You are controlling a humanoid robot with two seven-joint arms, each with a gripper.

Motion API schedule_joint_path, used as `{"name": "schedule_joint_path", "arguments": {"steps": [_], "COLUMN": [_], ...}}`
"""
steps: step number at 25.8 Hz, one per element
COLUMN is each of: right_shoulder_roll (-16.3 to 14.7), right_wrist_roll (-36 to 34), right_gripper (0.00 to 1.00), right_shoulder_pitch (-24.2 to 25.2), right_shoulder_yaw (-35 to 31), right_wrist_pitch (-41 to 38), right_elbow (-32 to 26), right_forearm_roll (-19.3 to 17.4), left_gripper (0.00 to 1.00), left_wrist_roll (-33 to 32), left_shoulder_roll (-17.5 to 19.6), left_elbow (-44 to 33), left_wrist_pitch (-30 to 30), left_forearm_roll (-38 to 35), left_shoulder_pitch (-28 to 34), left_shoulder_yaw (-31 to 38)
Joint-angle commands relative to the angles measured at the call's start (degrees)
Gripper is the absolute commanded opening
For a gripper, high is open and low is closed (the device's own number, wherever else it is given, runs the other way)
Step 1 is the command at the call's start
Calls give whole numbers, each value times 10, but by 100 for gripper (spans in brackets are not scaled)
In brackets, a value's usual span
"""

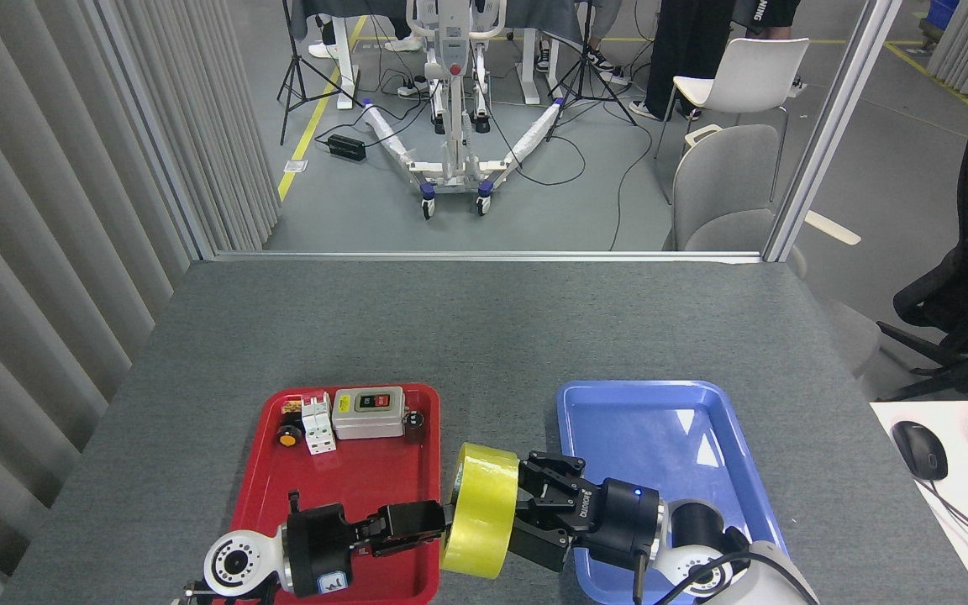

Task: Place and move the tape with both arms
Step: 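Move the right gripper toward the tape roll held by the left gripper, then grasp the tape roll with the right gripper and release the left gripper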

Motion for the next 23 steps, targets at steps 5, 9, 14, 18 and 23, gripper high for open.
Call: {"name": "schedule_joint_path", "arguments": {"steps": [5, 9, 14, 18, 23], "right_shoulder_roll": [2, -1, 2, 4, 6], "right_wrist_roll": [-2, -4, -4, -4, -4], "right_gripper": [50, 49, 45, 41, 35], "right_shoulder_pitch": [-19, -30, -31, -31, -31], "right_shoulder_yaw": [6, 6, 6, 8, 13], "right_wrist_pitch": [0, 0, 0, 0, 0], "right_elbow": [35, 56, 58, 58, 59], "right_forearm_roll": [1, 1, 1, 1, 1], "left_gripper": [0, 0, 0, 0, 0], "left_wrist_roll": [0, 0, 0, 0, 0], "left_shoulder_roll": [2, 3, 4, 7, 9], "left_elbow": [4, 6, 11, 15, 19], "left_wrist_pitch": [-12, -18, -20, -21, -23], "left_forearm_roll": [0, -1, -1, -1, -1], "left_shoulder_pitch": [0, 0, 0, 0, -1], "left_shoulder_yaw": [3, 4, 4, 8, 11]}}
